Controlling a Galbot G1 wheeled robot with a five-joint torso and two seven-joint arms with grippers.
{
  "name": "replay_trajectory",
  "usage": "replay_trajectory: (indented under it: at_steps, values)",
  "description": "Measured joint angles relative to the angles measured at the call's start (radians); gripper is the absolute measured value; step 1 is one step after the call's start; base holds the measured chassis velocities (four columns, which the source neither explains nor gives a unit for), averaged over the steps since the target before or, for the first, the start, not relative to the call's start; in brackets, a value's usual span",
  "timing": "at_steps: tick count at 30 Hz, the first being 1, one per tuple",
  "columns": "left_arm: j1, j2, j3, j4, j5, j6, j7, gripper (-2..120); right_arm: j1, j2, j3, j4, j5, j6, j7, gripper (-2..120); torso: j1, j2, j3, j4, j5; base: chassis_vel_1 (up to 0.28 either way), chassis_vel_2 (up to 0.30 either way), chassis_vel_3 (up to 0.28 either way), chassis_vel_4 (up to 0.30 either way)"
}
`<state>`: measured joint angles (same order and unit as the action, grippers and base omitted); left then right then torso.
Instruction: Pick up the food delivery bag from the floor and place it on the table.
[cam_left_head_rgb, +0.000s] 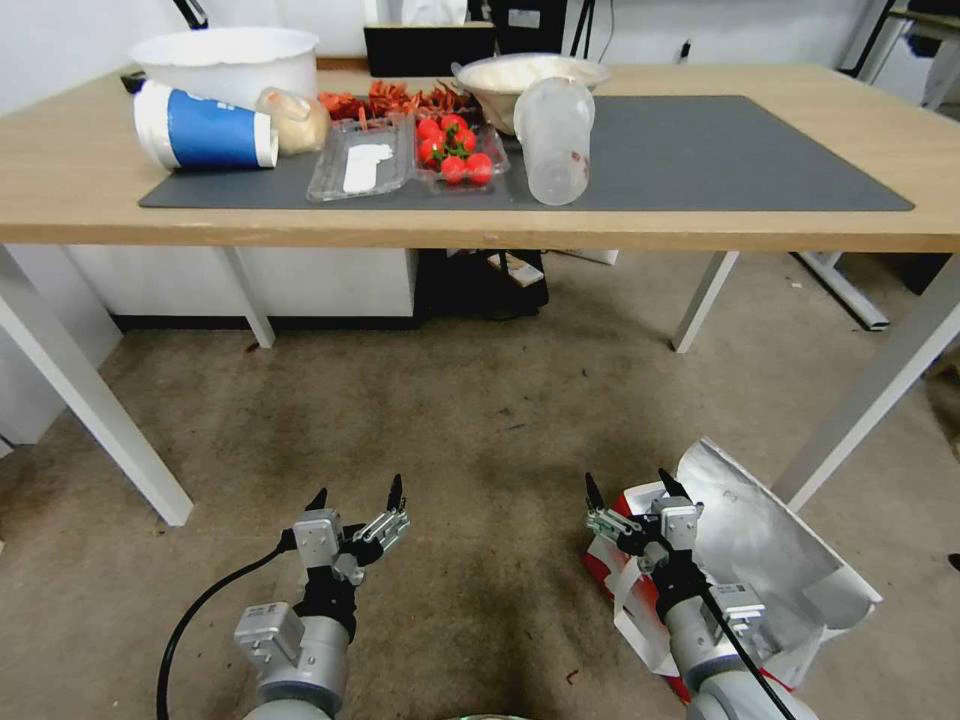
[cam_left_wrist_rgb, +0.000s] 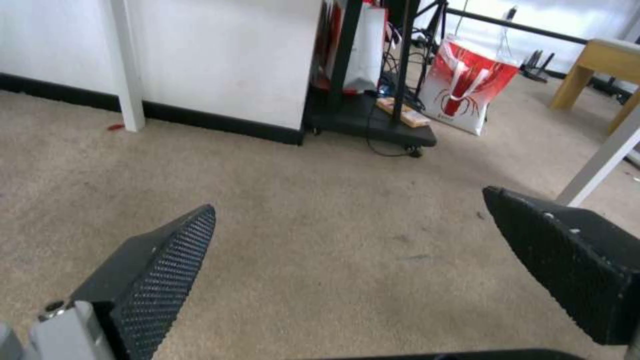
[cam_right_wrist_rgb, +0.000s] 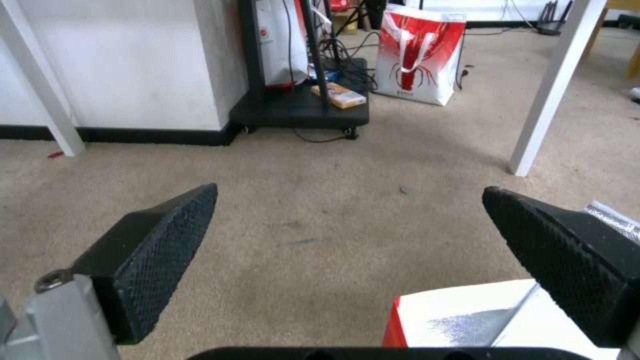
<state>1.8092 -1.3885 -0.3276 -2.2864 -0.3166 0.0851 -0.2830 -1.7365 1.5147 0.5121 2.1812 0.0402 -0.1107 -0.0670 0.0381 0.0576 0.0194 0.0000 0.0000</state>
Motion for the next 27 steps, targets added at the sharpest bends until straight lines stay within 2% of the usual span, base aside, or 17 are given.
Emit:
replay_trajectory:
  at_steps: [4, 10, 27]
  values:
    - [0.0, 0.001, -0.001, 0.0, 0.0, -0.001, 0.0, 100, 0.0, 0.0, 0.0, 0.0, 0.0, 0.0, 0.0, 100, -0.001, -0.021, -0.019, 0.0, 0.0, 0.0, 0.0, 0.0, 0.0]
    - [0.0, 0.001, -0.001, 0.0, 0.0, -0.001, 0.0, 100, 0.0, 0.0, 0.0, 0.0, 0.0, 0.001, -0.001, 100, -0.005, -0.035, -0.019, 0.0, 0.0, 0.0, 0.0, 0.0, 0.0]
    - [0.002, 0.0, 0.001, 0.001, 0.004, -0.003, 0.001, 100, -0.005, -0.004, -0.002, -0.001, -0.002, 0.003, -0.001, 100, -0.006, -0.032, -0.019, 0.0, 0.0, 0.0, 0.0, 0.0, 0.0]
